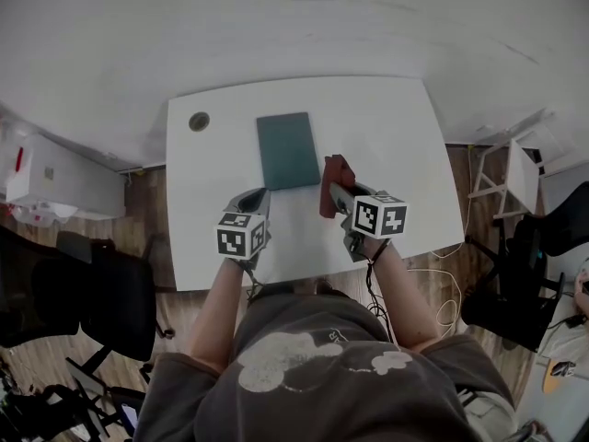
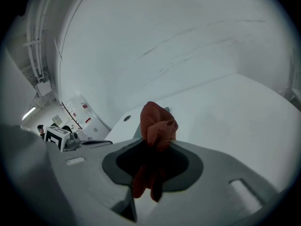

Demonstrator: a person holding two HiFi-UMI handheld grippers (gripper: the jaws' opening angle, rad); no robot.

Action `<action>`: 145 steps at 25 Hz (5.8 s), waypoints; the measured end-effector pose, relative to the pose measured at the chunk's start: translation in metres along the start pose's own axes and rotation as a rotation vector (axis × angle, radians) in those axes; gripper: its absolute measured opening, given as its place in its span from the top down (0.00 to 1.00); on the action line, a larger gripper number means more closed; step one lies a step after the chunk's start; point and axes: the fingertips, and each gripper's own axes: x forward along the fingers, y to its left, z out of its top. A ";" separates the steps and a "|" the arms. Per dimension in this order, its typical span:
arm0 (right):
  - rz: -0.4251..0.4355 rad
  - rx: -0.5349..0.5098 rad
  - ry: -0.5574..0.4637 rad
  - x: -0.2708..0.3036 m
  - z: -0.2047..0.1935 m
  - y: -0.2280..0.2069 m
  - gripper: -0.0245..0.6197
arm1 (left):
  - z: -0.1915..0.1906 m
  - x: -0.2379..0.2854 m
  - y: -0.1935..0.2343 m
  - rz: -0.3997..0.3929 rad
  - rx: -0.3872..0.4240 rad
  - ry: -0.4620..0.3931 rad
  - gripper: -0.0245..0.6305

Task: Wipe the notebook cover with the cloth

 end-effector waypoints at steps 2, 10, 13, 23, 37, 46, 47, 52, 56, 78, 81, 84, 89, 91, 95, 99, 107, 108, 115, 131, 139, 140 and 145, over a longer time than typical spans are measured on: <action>-0.007 0.005 0.001 0.004 0.002 -0.001 0.80 | -0.001 0.007 0.003 -0.010 0.001 0.013 0.96; -0.032 0.016 0.013 0.014 0.001 0.001 0.80 | -0.014 0.030 0.018 -0.030 0.005 0.081 0.96; -0.041 0.020 0.013 0.017 0.003 -0.002 0.80 | -0.019 0.038 0.024 -0.031 0.005 0.100 0.96; -0.068 0.029 0.018 0.022 0.004 -0.005 0.80 | -0.025 0.050 0.028 -0.056 0.026 0.134 0.96; -0.074 0.046 0.024 0.030 0.004 0.002 0.80 | -0.029 0.056 0.030 -0.067 0.126 0.178 0.96; -0.096 0.031 0.027 0.041 0.011 0.012 0.80 | -0.030 0.055 0.031 -0.095 0.135 0.184 0.96; -0.096 0.027 0.026 0.044 0.013 0.013 0.80 | -0.030 0.055 0.032 -0.098 0.134 0.185 0.96; -0.094 0.000 0.013 0.055 0.030 0.017 0.80 | -0.030 0.057 0.033 -0.108 0.131 0.183 0.96; -0.065 -0.043 0.023 0.068 0.046 0.024 0.80 | -0.031 0.054 0.028 -0.112 0.148 0.211 0.96; 0.200 -0.141 0.130 0.184 0.083 0.056 0.80 | -0.027 0.060 0.029 -0.017 0.085 0.274 0.96; 0.219 -0.141 0.146 0.197 0.082 0.061 0.80 | -0.027 0.061 0.030 -0.003 0.078 0.274 0.96; 0.225 -0.149 0.156 0.207 0.081 0.064 0.80 | -0.029 0.061 0.030 0.009 0.075 0.275 0.96; 0.234 -0.153 0.168 0.221 0.086 0.066 0.80 | -0.028 0.061 0.031 0.024 0.061 0.273 0.96; 0.234 -0.149 0.176 0.227 0.086 0.066 0.80 | -0.027 0.061 0.031 0.030 0.058 0.272 0.96; 0.223 -0.164 0.201 0.239 0.081 0.064 0.80 | -0.028 0.061 0.031 0.036 0.049 0.271 0.96; 0.219 -0.167 0.203 0.243 0.080 0.057 0.80 | -0.028 0.062 0.031 0.046 0.049 0.273 0.96; 0.206 -0.145 0.197 0.241 0.083 0.044 0.80 | -0.028 0.062 0.031 0.055 0.041 0.276 0.96; 0.203 -0.135 0.195 0.239 0.083 0.040 0.80 | -0.028 0.062 0.031 0.056 0.044 0.278 0.96; 0.183 -0.099 0.179 0.225 0.087 0.015 0.80 | -0.028 0.063 0.028 0.061 0.052 0.283 0.96; 0.116 -0.087 0.174 0.193 0.091 -0.032 0.80 | -0.024 0.064 0.030 0.051 0.053 0.267 0.96; 0.040 -0.087 0.183 0.175 0.094 -0.061 0.80 | -0.024 0.063 0.024 0.044 0.060 0.297 0.96; 0.029 -0.089 0.180 0.174 0.094 -0.064 0.80 | -0.024 0.063 0.024 0.045 0.061 0.297 0.96; -0.001 -0.087 0.178 0.170 0.092 -0.065 0.80 | -0.024 0.062 0.028 0.059 0.094 0.288 0.96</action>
